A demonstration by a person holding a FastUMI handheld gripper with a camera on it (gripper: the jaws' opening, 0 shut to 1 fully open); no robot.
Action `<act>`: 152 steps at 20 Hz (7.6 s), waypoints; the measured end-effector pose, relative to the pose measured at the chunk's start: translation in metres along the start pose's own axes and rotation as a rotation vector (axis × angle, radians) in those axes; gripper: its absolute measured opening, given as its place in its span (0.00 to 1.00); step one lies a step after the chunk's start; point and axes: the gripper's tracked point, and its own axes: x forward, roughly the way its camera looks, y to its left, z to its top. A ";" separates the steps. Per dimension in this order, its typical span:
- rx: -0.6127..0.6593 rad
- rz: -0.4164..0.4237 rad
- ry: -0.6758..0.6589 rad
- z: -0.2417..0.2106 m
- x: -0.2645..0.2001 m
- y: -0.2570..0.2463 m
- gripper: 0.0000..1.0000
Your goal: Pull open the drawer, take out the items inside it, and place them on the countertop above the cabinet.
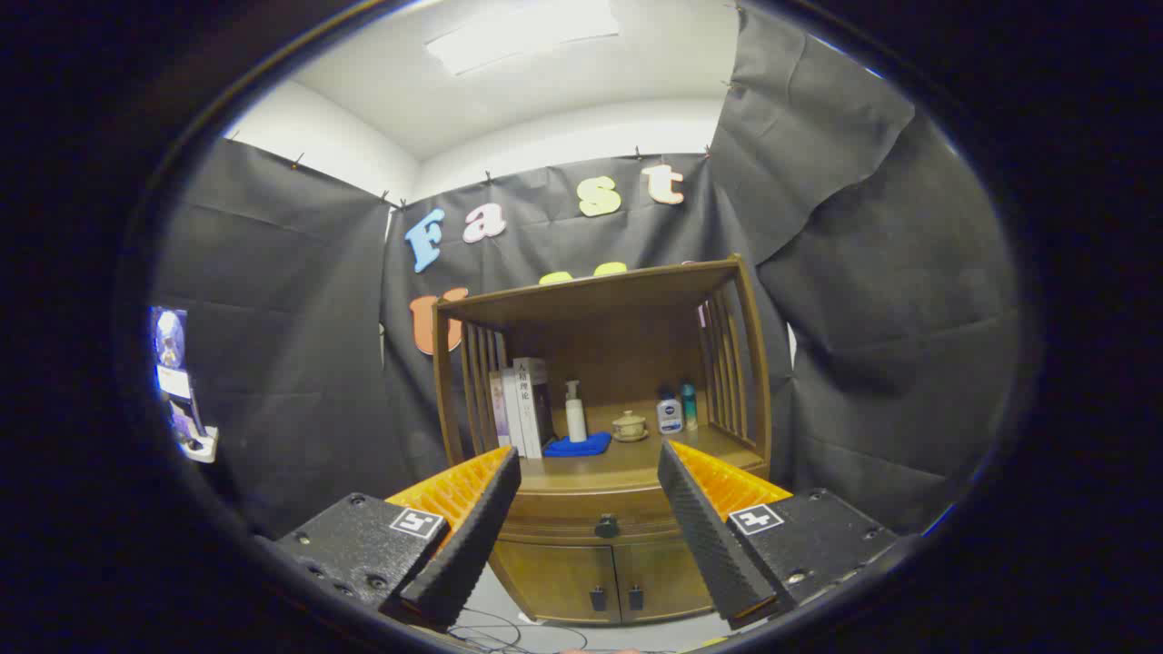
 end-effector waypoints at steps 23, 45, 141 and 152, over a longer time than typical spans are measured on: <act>-0.067 -0.037 0.167 -0.112 0.093 0.000 0.99; -0.097 -0.133 0.391 -0.258 0.250 -0.046 0.81; 0.223 -0.375 1.270 -0.261 0.177 -0.021 0.32; 0.169 -0.309 1.219 -0.221 0.172 -0.032 0.20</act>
